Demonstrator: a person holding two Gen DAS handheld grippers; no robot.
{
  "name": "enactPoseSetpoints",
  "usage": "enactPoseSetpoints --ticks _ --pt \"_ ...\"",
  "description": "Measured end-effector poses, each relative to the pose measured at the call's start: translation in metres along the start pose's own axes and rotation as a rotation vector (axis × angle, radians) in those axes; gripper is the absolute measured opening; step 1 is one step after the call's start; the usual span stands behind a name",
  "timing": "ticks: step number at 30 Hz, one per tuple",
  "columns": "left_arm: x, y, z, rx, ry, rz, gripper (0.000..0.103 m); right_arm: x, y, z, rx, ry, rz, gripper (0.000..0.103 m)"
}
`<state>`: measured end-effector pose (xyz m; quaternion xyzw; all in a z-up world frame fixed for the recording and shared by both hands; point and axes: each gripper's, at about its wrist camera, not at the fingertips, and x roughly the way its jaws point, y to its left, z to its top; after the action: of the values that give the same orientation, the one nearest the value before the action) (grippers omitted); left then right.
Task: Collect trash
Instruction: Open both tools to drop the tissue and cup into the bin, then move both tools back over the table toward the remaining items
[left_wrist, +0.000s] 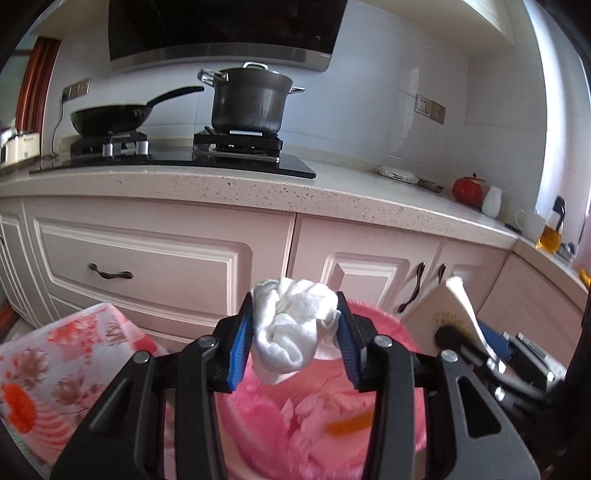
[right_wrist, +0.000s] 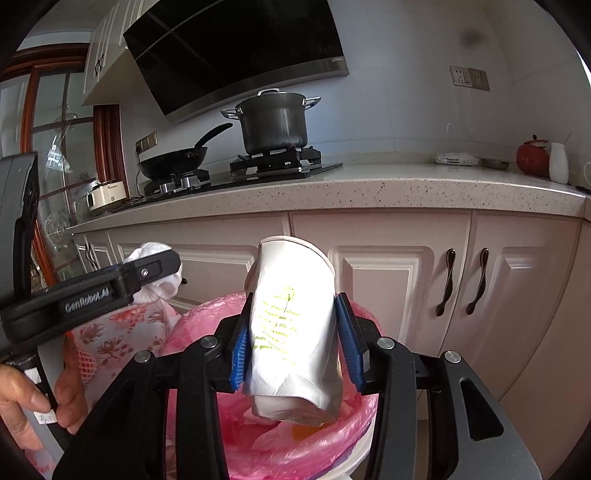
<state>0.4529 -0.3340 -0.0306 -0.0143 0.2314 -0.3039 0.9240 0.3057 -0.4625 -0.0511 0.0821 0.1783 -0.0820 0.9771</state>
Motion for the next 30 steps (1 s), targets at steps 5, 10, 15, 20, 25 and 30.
enactPoseSetpoints --ticks 5,10,15,20,25,30 --pt "0.023 0.0 0.006 0.015 0.001 0.0 0.063 0.02 -0.006 -0.008 0.005 0.013 0.013 0.057" --pt "0.021 0.008 0.004 0.028 -0.008 0.04 0.07 0.018 -0.009 -0.013 0.02 0.011 0.0 0.068" --pt "-0.007 0.014 -0.005 0.058 -0.024 0.089 0.082 -0.006 -0.005 -0.017 0.029 0.006 0.013 0.068" --pt "-0.061 0.015 -0.017 0.092 -0.071 0.161 0.096 -0.044 0.016 -0.016 -0.004 -0.005 0.02 0.069" --pt "-0.141 0.02 -0.043 0.126 -0.109 0.24 0.098 -0.085 0.047 -0.015 -0.021 -0.013 0.045 0.076" --pt "-0.215 0.04 -0.075 0.114 -0.107 0.328 0.098 -0.128 0.089 -0.025 -0.041 -0.011 0.091 0.083"
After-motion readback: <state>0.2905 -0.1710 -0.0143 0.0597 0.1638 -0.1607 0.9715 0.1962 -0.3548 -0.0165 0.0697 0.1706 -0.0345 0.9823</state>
